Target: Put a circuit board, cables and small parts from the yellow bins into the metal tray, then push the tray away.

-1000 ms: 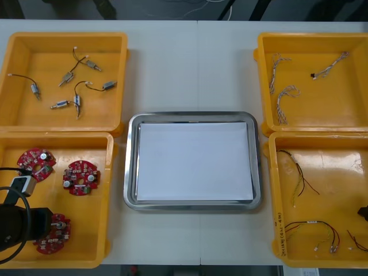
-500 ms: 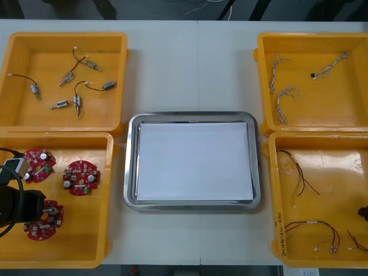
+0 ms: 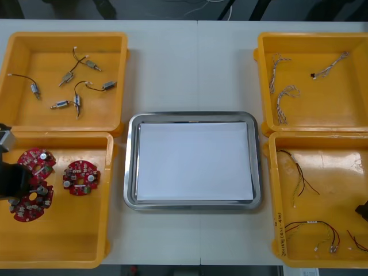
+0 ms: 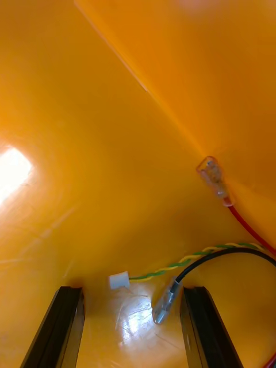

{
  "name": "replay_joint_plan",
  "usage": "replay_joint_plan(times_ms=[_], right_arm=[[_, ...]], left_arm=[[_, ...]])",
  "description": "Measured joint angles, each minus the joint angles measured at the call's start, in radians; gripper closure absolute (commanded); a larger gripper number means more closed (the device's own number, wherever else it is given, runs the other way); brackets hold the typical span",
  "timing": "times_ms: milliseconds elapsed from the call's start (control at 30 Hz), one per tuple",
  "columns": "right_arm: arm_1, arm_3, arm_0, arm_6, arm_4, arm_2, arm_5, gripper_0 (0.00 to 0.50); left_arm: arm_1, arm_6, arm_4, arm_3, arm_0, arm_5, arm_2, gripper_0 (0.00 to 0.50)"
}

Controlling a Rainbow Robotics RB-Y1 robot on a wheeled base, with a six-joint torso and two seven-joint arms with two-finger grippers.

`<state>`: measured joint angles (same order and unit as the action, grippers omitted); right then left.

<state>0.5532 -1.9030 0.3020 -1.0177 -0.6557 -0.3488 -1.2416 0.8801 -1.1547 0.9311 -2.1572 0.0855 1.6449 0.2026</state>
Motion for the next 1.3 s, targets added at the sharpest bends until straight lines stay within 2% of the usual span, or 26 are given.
replay_joint_plan(times_ms=[100,167,200,300,367,600,767,900,1133,1300], right_arm=[[0.000,0.000,0.004,0.000,0.000,0.001,0.008,0.012],[0.000,0.000,0.007,0.000,0.000,0.001,0.011,0.097],[0.000,0.000,0.008,0.000,0.000,0.001,0.012,0.195],[0.000,0.000,0.011,0.000,0.000,0.001,0.012,0.428],[0.000,0.000,0.013,0.000,0.000,0.001,0.012,0.500],[0.000,0.000,0.013,0.000,0.000,0.001,0.014,0.500],[0.000,0.000,0.013,0.000,-0.001,0.001,0.015,0.500],[0.000,-0.013,0.011,0.000,-0.001,0.001,-0.015,0.500],[0.000,-0.122,0.001,0.000,-0.002,-0.014,-0.163,0.500],[0.011,-0.173,-0.010,0.000,-0.019,-0.019,-0.202,0.500]], left_arm=[[0.006,0.000,0.004,-0.007,-0.052,0.065,0.001,0.500],[0.006,0.000,0.009,-0.013,-0.084,0.099,0.001,0.500],[0.006,0.000,0.013,-0.016,-0.099,0.116,0.001,0.500],[0.006,0.000,0.028,-0.028,-0.136,0.153,0.001,0.500],[0.006,0.000,0.042,-0.040,-0.153,0.163,0.001,0.500],[0.006,0.001,0.057,-0.086,-0.203,0.188,-0.003,0.500],[0.007,0.041,0.056,-0.092,-0.285,0.208,-0.065,0.500],[0.010,0.181,0.041,-0.092,-0.376,0.218,-0.170,0.500],[0.011,0.513,-0.005,-0.092,-0.510,0.219,-0.357,0.500],[0.010,0.534,-0.067,-0.093,-0.575,0.219,-0.466,0.500]])
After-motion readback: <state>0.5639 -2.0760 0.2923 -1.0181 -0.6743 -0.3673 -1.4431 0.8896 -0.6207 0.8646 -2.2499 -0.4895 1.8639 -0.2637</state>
